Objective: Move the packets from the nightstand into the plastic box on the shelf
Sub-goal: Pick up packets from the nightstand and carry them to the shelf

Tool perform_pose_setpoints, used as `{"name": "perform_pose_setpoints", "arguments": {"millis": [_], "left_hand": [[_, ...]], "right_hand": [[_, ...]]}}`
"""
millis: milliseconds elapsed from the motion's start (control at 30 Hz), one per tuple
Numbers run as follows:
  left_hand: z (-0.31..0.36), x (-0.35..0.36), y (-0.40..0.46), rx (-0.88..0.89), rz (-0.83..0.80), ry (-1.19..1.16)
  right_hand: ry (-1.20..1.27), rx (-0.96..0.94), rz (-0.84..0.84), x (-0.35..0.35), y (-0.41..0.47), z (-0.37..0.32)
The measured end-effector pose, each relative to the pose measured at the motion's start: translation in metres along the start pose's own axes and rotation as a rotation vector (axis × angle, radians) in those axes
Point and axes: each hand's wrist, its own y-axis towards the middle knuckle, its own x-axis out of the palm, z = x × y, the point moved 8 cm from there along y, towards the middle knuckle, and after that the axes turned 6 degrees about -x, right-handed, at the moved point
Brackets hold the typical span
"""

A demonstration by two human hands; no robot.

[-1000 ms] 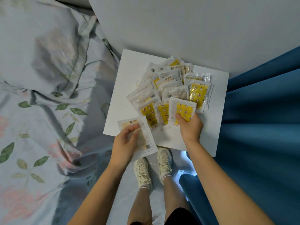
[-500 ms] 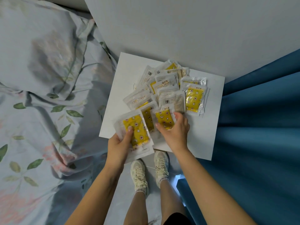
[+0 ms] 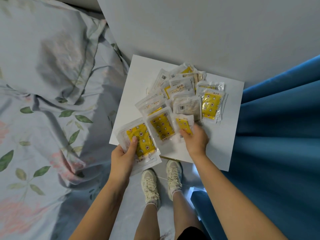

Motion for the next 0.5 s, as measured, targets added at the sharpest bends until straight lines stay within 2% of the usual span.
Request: {"name": "perform_pose_setpoints", "arguments": {"millis": [100, 200, 267, 367, 500], "left_hand": [[0.002, -0.002, 0.001, 0.014, -0.002, -0.013], [0.003, -0.003, 0.001, 0.024, -0.009, -0.029], [0.001, -0.003, 0.002, 0.025, -0.01, -0.025], [-0.001, -0.003, 0.002, 0.022, -0.013, -0.024], [-0.004, -0.004, 0.002, 0.026, -0.017, -0.01]], "right_hand": [[0.45, 0.115, 0.058, -0.013, -0.005, 0.01], [0.633, 0.156, 0.085, -0.02, -0.014, 0.01], [0.627, 0.113, -0.031, -0.009, -0.017, -0.002], [0.416, -0.043, -0.206, 0.021, -0.023, -0.03], [0.143, -0.169, -0.127, 0.038, -0.025, -0.054]]}}
